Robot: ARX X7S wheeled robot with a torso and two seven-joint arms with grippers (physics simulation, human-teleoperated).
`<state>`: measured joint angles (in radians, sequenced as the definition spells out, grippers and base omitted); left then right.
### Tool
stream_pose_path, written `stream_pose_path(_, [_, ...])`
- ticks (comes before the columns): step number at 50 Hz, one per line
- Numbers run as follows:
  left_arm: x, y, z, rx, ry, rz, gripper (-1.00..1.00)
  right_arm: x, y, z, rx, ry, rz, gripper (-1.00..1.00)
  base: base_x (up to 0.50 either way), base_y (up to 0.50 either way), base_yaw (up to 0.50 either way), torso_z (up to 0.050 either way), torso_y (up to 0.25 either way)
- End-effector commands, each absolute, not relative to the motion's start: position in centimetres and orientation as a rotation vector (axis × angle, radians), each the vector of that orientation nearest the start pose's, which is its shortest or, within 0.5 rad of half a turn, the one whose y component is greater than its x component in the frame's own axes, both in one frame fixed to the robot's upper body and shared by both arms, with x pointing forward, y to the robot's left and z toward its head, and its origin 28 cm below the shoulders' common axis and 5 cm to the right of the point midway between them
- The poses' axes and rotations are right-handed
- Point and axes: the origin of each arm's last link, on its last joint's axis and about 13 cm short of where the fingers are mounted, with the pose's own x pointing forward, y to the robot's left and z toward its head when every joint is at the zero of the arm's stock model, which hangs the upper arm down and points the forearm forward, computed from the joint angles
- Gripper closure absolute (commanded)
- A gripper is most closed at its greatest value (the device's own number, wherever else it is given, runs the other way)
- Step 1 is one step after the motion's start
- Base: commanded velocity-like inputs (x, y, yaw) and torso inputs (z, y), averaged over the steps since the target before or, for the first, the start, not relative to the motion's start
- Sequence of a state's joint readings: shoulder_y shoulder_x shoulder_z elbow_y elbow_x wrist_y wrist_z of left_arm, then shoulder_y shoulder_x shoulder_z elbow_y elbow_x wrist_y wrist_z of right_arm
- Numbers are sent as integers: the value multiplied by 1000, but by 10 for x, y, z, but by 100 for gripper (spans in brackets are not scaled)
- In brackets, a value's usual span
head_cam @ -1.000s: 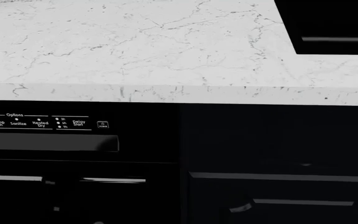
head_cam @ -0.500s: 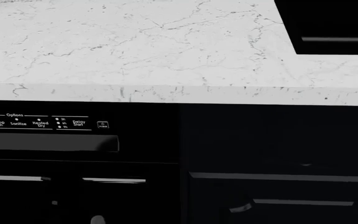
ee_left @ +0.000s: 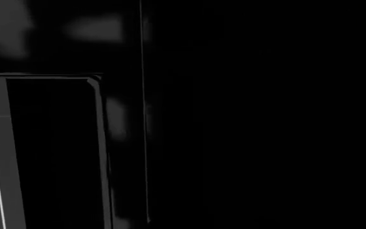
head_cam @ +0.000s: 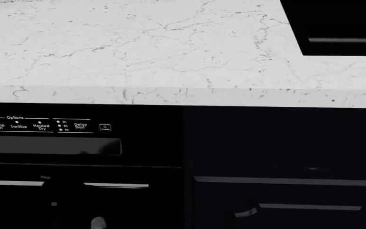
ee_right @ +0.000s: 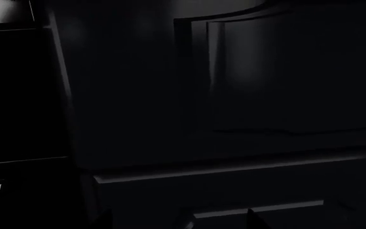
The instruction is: Open the dishwasher door
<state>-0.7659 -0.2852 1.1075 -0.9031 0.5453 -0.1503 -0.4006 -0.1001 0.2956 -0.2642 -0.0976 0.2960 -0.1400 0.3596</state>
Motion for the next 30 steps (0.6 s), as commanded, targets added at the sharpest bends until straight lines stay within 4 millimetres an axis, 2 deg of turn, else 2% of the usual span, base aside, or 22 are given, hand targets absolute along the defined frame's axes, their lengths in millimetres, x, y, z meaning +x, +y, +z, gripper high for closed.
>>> stream_pose_path(1, [315, 248, 17, 1522, 40, -310, 100, 180, -108, 17, 59, -49, -82, -100, 0, 0, 0, 0, 0])
stream_pose_path(30, [278, 244, 14, 1513, 17, -345, 100, 180, -109, 19, 63, -57, -84, -100, 0, 0, -1, 0, 0])
